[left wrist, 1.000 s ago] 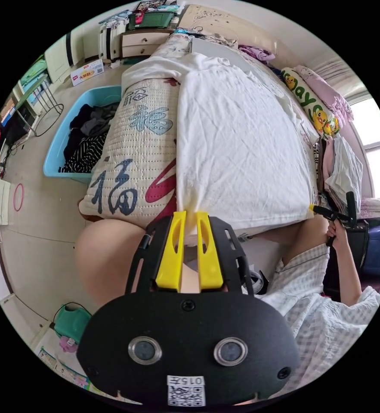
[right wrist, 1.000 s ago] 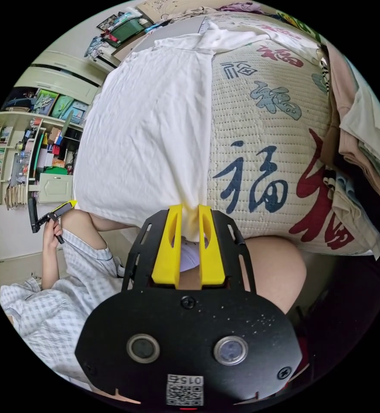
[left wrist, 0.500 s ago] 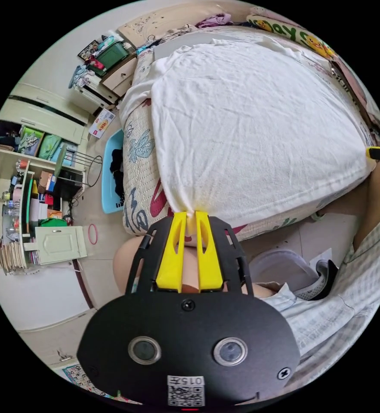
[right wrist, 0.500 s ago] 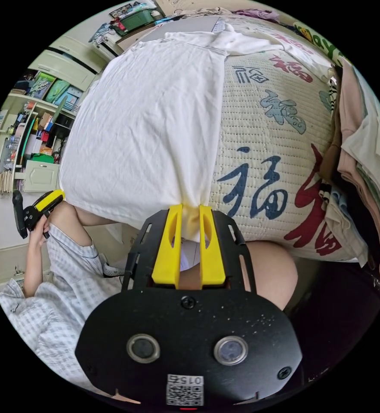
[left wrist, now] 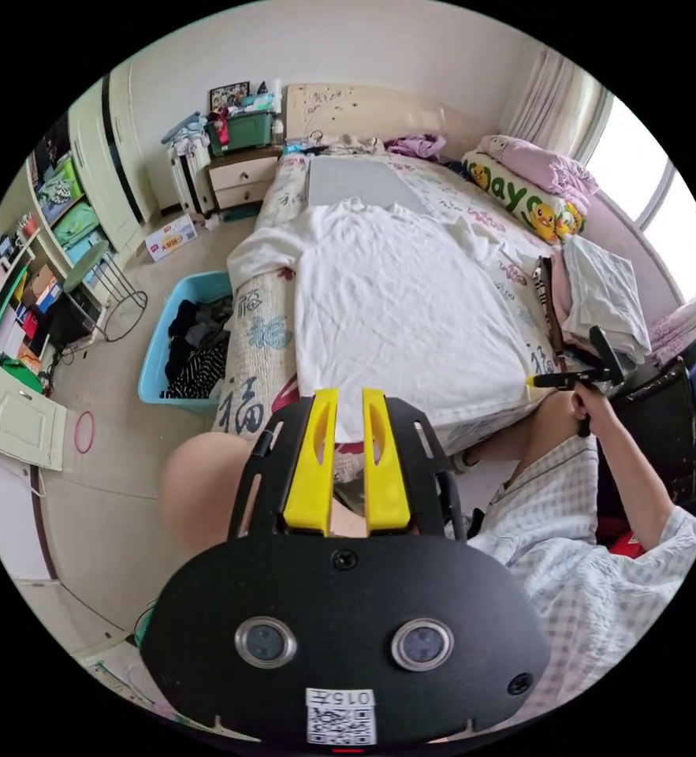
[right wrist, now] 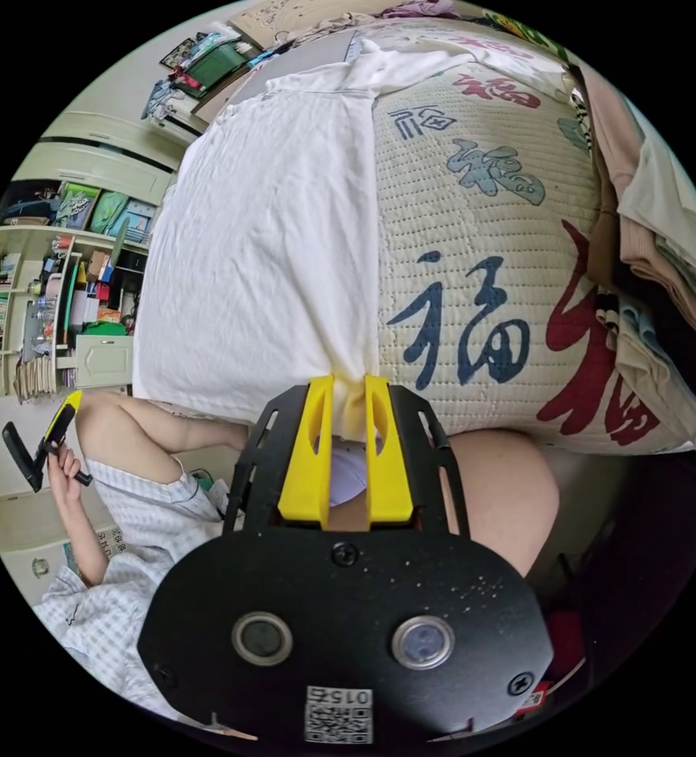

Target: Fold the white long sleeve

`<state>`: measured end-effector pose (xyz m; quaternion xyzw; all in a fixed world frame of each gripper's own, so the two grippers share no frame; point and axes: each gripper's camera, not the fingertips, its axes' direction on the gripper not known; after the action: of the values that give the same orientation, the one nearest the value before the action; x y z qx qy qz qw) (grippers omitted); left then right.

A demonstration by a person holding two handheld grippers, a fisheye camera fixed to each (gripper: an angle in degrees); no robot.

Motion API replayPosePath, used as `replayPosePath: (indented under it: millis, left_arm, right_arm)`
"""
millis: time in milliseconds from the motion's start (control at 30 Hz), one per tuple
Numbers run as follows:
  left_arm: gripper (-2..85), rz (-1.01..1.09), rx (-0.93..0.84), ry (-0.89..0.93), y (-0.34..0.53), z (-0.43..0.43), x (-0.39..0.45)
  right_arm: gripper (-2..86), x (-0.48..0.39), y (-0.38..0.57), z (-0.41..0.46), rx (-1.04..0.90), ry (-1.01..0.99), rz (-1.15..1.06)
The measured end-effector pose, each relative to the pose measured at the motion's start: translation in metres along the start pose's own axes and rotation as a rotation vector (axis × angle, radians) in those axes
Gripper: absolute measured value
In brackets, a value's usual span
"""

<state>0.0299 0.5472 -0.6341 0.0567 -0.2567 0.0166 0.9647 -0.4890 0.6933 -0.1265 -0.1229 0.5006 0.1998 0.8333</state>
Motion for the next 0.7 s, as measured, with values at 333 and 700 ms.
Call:
replayPosePath:
  millis: [333, 700]
  left_arm:
    - [4.6, -0.009, 0.179, 0.361, -0.007, 0.001, -0.016]
    - [3.0, -0.020, -0.155, 0.221, -0.050, 0.121, -0.050]
  right_arm:
    - [7.1, 0.025, 0.040, -0.039, 0.008, -0.088, 0.024]
    - [6.4, 0.032, 0.101, -0.165, 0.268, -0.047, 0.026]
